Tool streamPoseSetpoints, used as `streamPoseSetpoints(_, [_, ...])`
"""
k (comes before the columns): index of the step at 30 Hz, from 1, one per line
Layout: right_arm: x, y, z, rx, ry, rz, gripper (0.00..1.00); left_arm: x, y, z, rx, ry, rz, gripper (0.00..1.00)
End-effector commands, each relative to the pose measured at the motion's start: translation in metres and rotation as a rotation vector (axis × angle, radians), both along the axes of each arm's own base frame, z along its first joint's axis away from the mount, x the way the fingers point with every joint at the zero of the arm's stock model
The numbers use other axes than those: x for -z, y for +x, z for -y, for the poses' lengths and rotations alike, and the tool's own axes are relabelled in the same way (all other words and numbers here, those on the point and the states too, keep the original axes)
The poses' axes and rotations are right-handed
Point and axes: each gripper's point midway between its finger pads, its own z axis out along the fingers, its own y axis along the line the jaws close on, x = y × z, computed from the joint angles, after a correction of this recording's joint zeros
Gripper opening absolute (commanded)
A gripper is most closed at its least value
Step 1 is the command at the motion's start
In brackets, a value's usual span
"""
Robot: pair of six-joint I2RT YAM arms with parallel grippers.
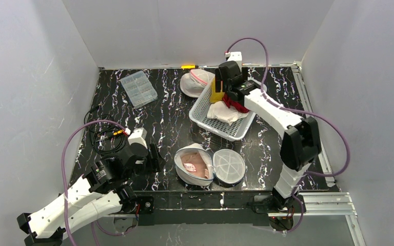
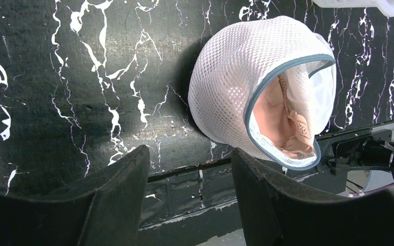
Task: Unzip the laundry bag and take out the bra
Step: Place the bra in the bin.
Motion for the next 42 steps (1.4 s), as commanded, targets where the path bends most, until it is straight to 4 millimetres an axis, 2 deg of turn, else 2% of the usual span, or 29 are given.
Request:
streamPoseSetpoints(1, [-0.038, -0.008, -0.009, -0.093, 0.256, 0.043, 0.75, -0.001, 0.002, 0.005, 0.002, -0.011, 0.000, 0.57])
streamPoseSetpoints(3, [-0.039, -0.007, -0.013, -0.156, 0.400, 0.037, 0.52, -0.001, 0.002, 0.009, 0.009, -0.025, -0.006, 0.57])
streamPoseSetpoints(5, [-0.038, -0.006, -0.015, -0.178, 0.467, 0.026, 0.37, 0.000, 0.002, 0.013, 0.016, -0.032, -0.016, 0.56])
streamPoseSetpoints(8, [-0.025, 0.000, -0.010, -0.150, 0.475, 0.001, 0.27, -0.001, 0.001, 0.015, 0.023, -0.040, -0.021, 0.55])
streamPoseSetpoints(11, [-0.003, 0.010, 0.008, -0.092, 0.534, -0.030, 0.20, -0.004, 0.001, 0.017, 0.027, -0.051, -0.017, 0.54])
streamPoseSetpoints(14, [0.028, 0.013, 0.026, -0.026, 0.498, -0.081, 0.08, -0.003, 0.001, 0.016, 0.026, -0.053, -0.017, 0.53])
streamPoseSetpoints(17, [0.049, 0.012, 0.032, -0.003, 0.480, -0.112, 0.05, 0.000, 0.001, 0.015, 0.024, -0.045, -0.018, 0.53])
streamPoseSetpoints(25, [0.080, 0.011, 0.032, 0.015, 0.476, -0.162, 0.03, 0.003, 0.003, 0.015, 0.021, -0.022, -0.026, 0.53])
streamPoseSetpoints(35, [0.125, 0.001, 0.021, 0.003, 0.488, -0.278, 0.03, 0.007, 0.002, 0.017, 0.023, -0.024, -0.038, 0.52])
streamPoseSetpoints(39, [0.125, -0.001, 0.019, -0.003, 0.490, -0.282, 0.04, 0.009, 0.002, 0.017, 0.023, -0.023, -0.041, 0.52])
streamPoseSetpoints(42, [0.109, 0.001, 0.020, 0.000, 0.497, -0.251, 0.05, 0.008, 0.002, 0.018, 0.026, -0.025, -0.040, 0.52])
